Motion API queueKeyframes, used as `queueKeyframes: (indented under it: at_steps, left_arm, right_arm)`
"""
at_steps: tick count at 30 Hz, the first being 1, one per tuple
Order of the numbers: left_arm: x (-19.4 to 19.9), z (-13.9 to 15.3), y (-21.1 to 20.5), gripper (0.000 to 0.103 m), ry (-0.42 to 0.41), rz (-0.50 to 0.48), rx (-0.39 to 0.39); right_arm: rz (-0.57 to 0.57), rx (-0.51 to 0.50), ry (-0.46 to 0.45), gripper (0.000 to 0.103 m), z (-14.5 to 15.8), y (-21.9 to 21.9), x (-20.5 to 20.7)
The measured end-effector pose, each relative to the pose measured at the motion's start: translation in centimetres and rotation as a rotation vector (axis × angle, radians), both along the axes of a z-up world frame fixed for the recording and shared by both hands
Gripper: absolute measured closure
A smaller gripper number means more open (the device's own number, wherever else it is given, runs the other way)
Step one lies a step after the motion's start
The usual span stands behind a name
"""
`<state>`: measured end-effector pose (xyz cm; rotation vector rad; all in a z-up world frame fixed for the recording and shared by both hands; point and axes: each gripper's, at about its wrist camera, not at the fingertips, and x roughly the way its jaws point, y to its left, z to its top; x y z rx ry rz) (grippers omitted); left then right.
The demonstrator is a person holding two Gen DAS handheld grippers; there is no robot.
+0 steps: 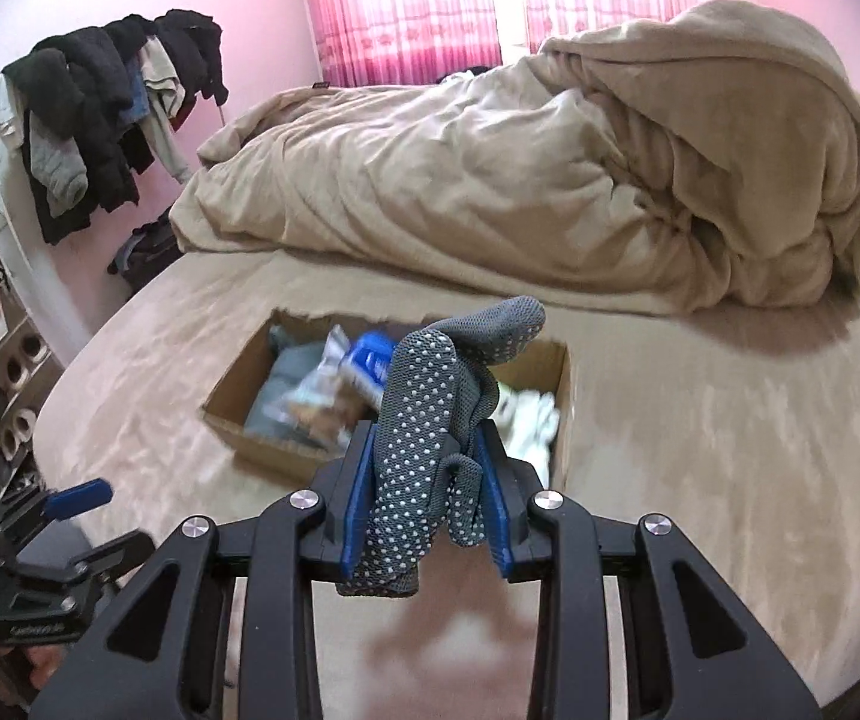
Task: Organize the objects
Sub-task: 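Carry the glove over the box and lower it in with right tool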
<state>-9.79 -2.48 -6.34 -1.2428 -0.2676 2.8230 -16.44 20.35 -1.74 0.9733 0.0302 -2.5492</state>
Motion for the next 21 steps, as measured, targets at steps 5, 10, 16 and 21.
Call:
queueKeyframes:
  at_steps: [5, 10, 16, 21]
  left_arm:
    - [-1.7, 0.4, -1.0, 0.023, 0.021, 0.020, -0.003]
    - [-3.6, 0.0, -1.7, 0.023, 0.014, 0.032, -0.005]
    - [-4.9, -1.4, -1.7, 0.023, -0.017, 0.039, -0.006]
    - [-5.1, -2.1, -1.0, 0.023, -0.036, 0.028, -0.010]
  right_arm:
    - [0.011, 0.019, -0.007, 0.069, -0.8, -1.1, -2.3]
    - [0.027, 0.019, -0.055, 0.069, -3.4, -2.2, -4.3]
    - [0.051, 0.023, -0.099, 0.062, -6.6, -2.9, -5.7]
    - [0.070, 0.024, -0.081, 0.051, -7.0, -2.8, -6.1]
